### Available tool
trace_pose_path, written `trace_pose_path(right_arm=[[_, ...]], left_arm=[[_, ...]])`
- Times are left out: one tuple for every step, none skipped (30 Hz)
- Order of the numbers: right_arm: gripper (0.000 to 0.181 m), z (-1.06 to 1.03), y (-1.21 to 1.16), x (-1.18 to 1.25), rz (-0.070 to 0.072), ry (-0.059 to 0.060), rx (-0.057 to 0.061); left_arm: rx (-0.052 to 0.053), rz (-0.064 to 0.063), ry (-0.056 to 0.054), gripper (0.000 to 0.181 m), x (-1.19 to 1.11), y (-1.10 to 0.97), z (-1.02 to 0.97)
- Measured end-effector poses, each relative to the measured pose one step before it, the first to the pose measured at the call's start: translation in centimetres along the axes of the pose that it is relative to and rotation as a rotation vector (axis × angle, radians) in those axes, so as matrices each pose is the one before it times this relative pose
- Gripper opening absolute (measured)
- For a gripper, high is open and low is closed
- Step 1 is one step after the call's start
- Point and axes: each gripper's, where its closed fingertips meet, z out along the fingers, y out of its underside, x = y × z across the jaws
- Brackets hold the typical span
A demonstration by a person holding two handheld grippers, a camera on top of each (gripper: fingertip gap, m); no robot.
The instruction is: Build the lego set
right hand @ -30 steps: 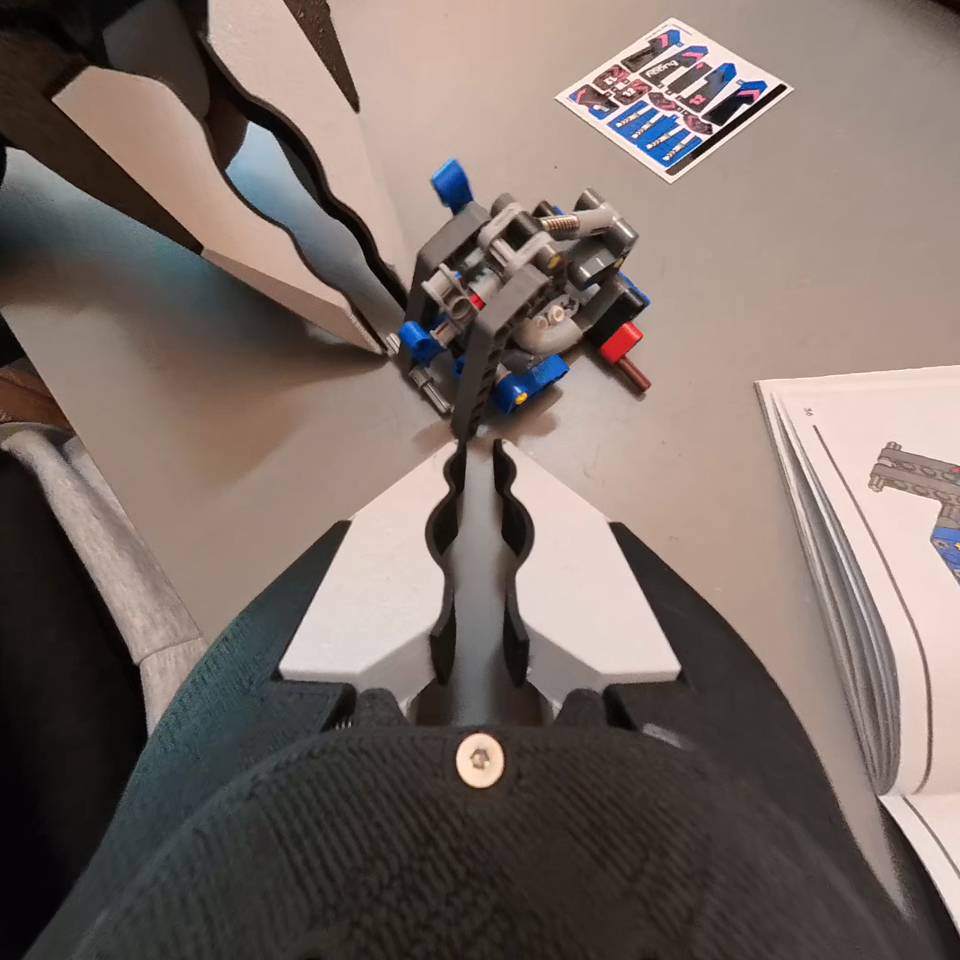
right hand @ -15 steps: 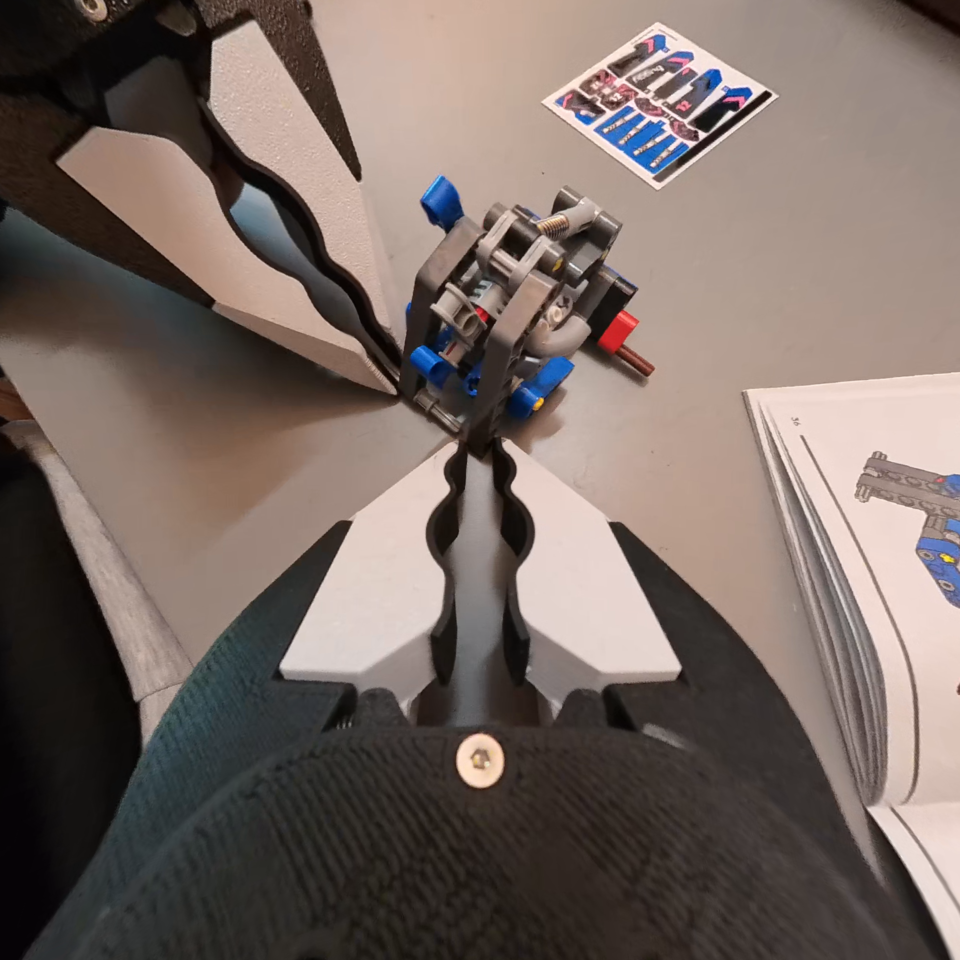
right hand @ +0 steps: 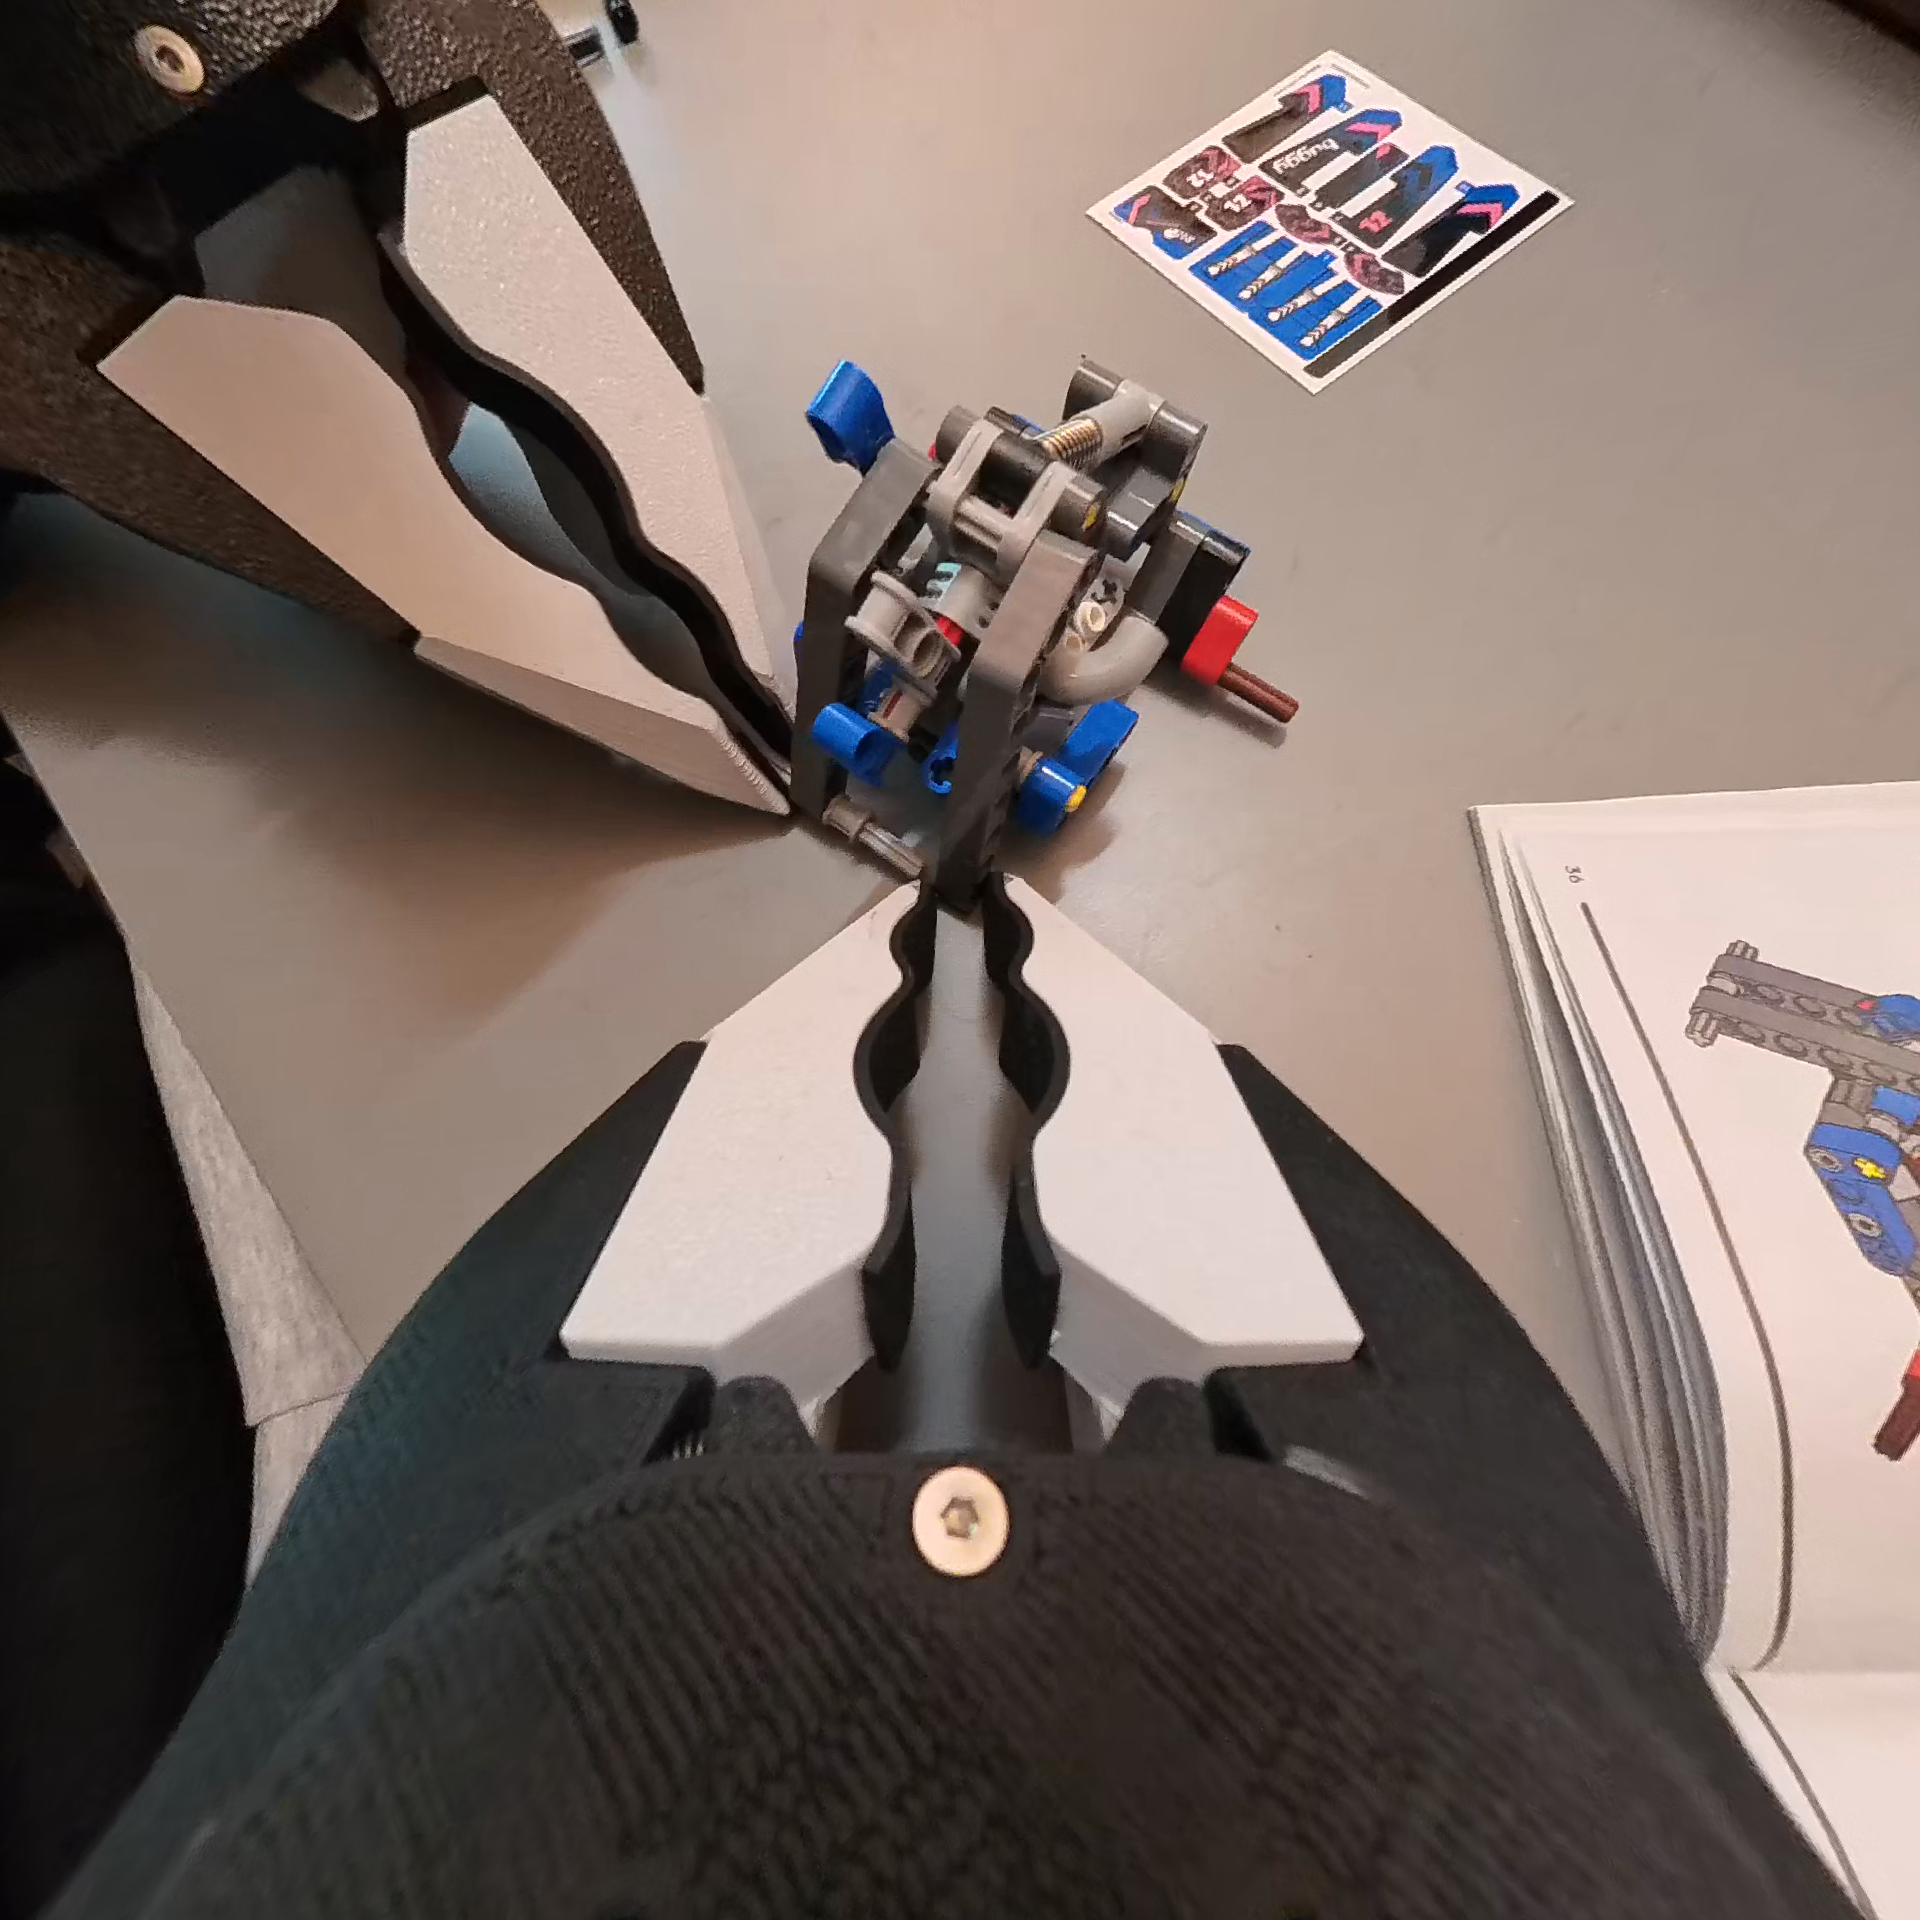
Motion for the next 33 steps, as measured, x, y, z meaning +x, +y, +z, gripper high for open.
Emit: trace_pose_path(right_arm=[[0.008,0.004,0.000,0.002,-0.0021,0.0023,0.0000],[0.008,0.000,0.001,0.003,0.0011,0.0007,0.0000],[0.008,0.003,-0.004,-0.002,0.0010,-0.0003,0.0001],[0.008,0.002,0.000,0.002,-0.0012,0.0011,0.0000],[0.008,-0.004,-0.005,-0.006,-0.0016,0.0020,-0.0002],[0.008,0.002,0.000,0.008,-0.0011,0.0016,0.0000],[0.007,-0.001,0.005,-0.002,-0.0032,0.0027,0.0001],[0.008,0.001,0.003,-0.011,-0.0028,0.0016,0.0000],[0.008,-0.002,-0.011,-0.003,-0.0004,0.0006,0.0000],[0.008,0.005,0.008,0.010,0.0009,-0.0005,0.0000],[0.008,0.001,-0.002,0.002,0.0022,-0.0010,0.0000],[0.008,-0.002,-0.012,0.010,0.0008,-0.0001,-0.0001],[0.008,-0.003,0.003,-0.002,-0.0004,0.0003,0.0000],[0.008,0.002,-0.001,-0.006,-0.0008,0.0008,0.0001],[0.008,-0.003,0.004,0.012,-0.0006,0.0012,-0.0001],[0.008,0.004,-0.002,0.004,-0.0005,0.0010,-0.0001],[0.007,0.001,-0.002,0.003,0.0004,0.0004,0.0002],[0.008,0.003,-0.003,0.021,0.0007,0.0012,0.0000],[0.007,0.007,-0.006,0.028,-0.0002,0.0022,0.0000],[0.008,0.007,-0.007,0.040,0.0003,0.0033,0.0001],[0.008,0.002,-0.004,0.039,0.0018,0.0014,0.0001],[0.008,0.000,-0.004,0.035,0.0027,0.0000,0.0001],[0.008,0.004,-0.005,-0.008,0.0011,-0.0007,0.0001],[0.008,-0.005,0.006,0.017,-0.0015,0.0017,0.0000],[0.008,0.001,0.002,0.008,-0.0027,0.0031,0.0001],[0.008,0.002,-0.001,0.019,-0.0011,0.0024,0.0001],[0.008,0.002,-0.004,0.020,0.0014,-0.0001,0.0001],[0.008,-0.003,-0.002,0.005,0.0038,-0.0025,0.0002],[0.008,0.000,-0.006,0.018,0.0038,-0.0023,0.0002],[0.008,0.004,-0.005,0.015,0.0003,0.0005,0.0002],[0.008,-0.006,0.008,0.010,-0.0028,0.0029,0.0001],[0.008,0.008,-0.005,0.017,-0.0034,0.0036,0.0001],[0.008,-0.010,-0.004,0.016,-0.0041,0.0043,0.0004]], left_arm=[[-0.0001,-0.0015,-0.0141,0.002,0.010,-0.002,-0.002],[0.0000,-0.0074,-0.0119,0.002,0.016,-0.001,0.006],[0.0003,-0.0093,-0.0100,0.002,0.010,-0.006,0.008],[0.0004,-0.0083,-0.0091,0.001,-0.010,-0.011,-0.004],[-0.0001,-0.0066,-0.0071,0.001,0.003,-0.006,0.009],[0.0001,-0.0031,-0.0039,0.001,0.000,-0.010,0.012],[0.0001,-0.0016,-0.0014,0.001,0.006,-0.004,0.003],[-0.0002,-0.0005,0.0004,0.001,-0.008,-0.005,0.007],[0.0002,-0.0009,0.0018,0.001,0.008,-0.005,0.003],[0.0003,-0.0021,0.0022,0.001,-0.005,-0.004,-0.001],[0.0002,-0.0022,0.0019,0.001,-0.002,0.000,0.011],[0.0001,-0.0019,0.0018,0.001,-0.006,-0.006,0.004],[0.0000,-0.0022,0.0019,0.001,0.003,-0.010,0.009],[-0.0001,-0.0025,0.0014,0.001,-0.016,-0.008,0.006],[0.0001,-0.0027,0.0015,0.001,-0.013,-0.011,0.007],[0.0001,-0.0020,0.0010,0.001,-0.003,-0.008,0.006],[0.0002,-0.0011,0.0001,0.001,-0.008,-0.004,0.016],[0.0000,-0.0010,-0.0003,0.001,-0.005,-0.028,0.030],[0.0001,-0.0005,-0.0013,0.001,-0.022,-0.030,0.031],[0.0001,-0.0001,-0.0015,0.001,-0.012,-0.022,0.023],[0.0003,-0.0003,-0.0010,0.001,-0.009,-0.020,0.019],[0.0004,-0.0005,-0.0003,0.001,-0.001,-0.006,0.003],[0.0005,-0.0007,0.0004,0.001,-0.003,0.002,0.008],[0.0002,-0.0007,0.0003,0.001,0.001,-0.007,0.005],[0.0003,0.0002,-0.0007,0.001,-0.011,-0.004,0.002],[0.0004,0.0007,-0.0012,0.001,0.000,-0.003,0.001],[0.0003,0.0007,-0.0005,0.001,0.002,-0.005,0.004],[0.0007,-0.0004,0.0000,0.001,0.011,0.001,0.008],[0.0009,0.0007,-0.0011,0.001,-0.010,0.009,-0.001],[0.0006,0.0032,-0.0027,0.001,0.006,-0.001,0.000],[0.0005,0.0052,-0.0034,0.001,0.010,-0.003,0.004],[0.0007,0.0048,-0.0025,0.001,0.020,0.007,0.005],[0.0008,0.0024,-0.0009,0.001,0.004,0.004,-0.010]])
